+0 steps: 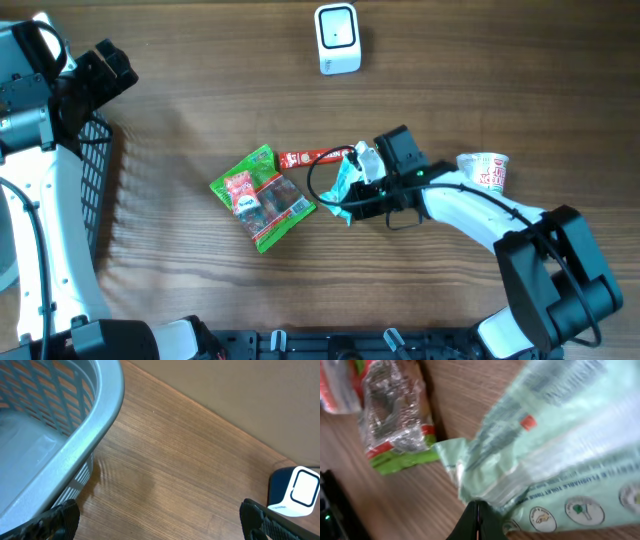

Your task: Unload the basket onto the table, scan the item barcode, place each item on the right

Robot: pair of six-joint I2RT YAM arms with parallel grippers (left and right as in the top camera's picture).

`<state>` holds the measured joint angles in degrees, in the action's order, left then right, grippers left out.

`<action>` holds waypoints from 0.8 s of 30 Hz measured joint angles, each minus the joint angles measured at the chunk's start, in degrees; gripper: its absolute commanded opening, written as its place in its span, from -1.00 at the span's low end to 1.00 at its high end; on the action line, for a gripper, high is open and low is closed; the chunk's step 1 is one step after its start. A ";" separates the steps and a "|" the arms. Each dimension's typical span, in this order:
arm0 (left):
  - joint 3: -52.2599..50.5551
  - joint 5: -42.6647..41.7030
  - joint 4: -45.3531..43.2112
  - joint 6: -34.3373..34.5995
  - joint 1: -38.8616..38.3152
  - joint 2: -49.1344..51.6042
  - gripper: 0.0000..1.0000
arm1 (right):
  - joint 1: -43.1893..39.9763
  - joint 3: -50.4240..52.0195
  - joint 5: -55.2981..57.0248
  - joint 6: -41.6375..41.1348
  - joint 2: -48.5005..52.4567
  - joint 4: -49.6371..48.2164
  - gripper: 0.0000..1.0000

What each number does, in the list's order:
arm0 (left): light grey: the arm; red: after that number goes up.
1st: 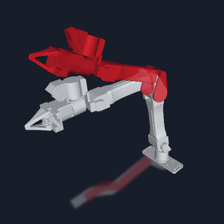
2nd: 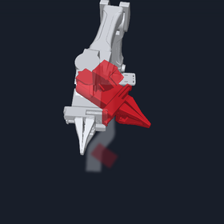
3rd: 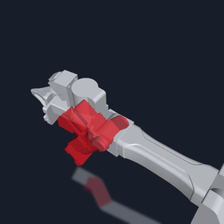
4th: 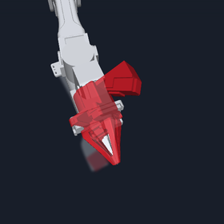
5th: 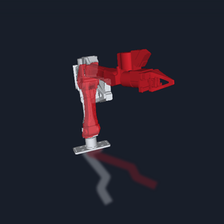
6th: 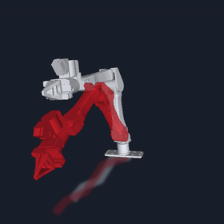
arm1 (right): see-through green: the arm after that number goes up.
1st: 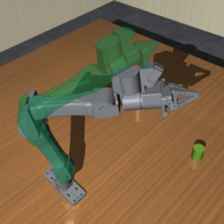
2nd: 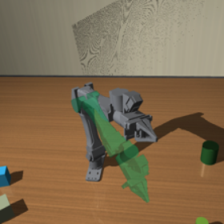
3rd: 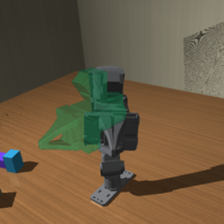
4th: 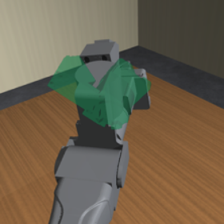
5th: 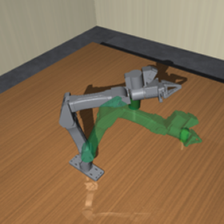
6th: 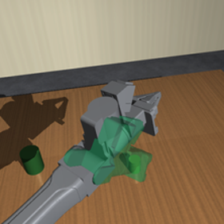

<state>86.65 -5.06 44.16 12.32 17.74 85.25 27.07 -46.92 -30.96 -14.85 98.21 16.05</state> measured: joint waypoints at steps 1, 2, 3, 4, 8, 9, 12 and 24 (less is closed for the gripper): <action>0.00 0.00 0.00 0.00 0.02 0.00 1.00 | 0.00 0.57 0.26 -0.31 -0.11 -0.57 -0.75; 0.00 0.00 0.00 0.00 0.00 0.00 1.00 | 0.02 0.92 0.57 -1.03 -0.42 -0.31 -0.38; 0.00 0.00 0.00 0.00 0.02 0.00 1.00 | 0.02 0.92 0.59 -1.11 -0.52 -0.20 -0.23; 0.00 0.00 -0.02 0.00 0.02 0.00 1.00 | 0.00 0.20 0.11 -1.42 -0.57 2.10 -0.01; 0.00 0.00 0.00 0.00 0.02 0.00 1.00 | 0.00 -9.79 -0.74 -1.81 -2.84 12.94 0.49; 0.00 0.00 0.00 0.00 0.02 0.00 1.00 | 0.00 -11.54 -0.66 -1.73 -3.85 13.44 0.52; 0.00 0.00 0.00 0.00 0.00 0.00 1.00 | 0.00 -15.19 2.86 -3.39 -6.45 13.16 0.42; 0.00 0.00 0.00 0.00 0.02 0.00 1.00 | 0.31 -15.17 23.28 -15.02 2.58 24.68 -0.91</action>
<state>86.65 -5.06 44.16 12.32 17.76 85.25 27.38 -62.08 -7.68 -29.87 100.79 40.73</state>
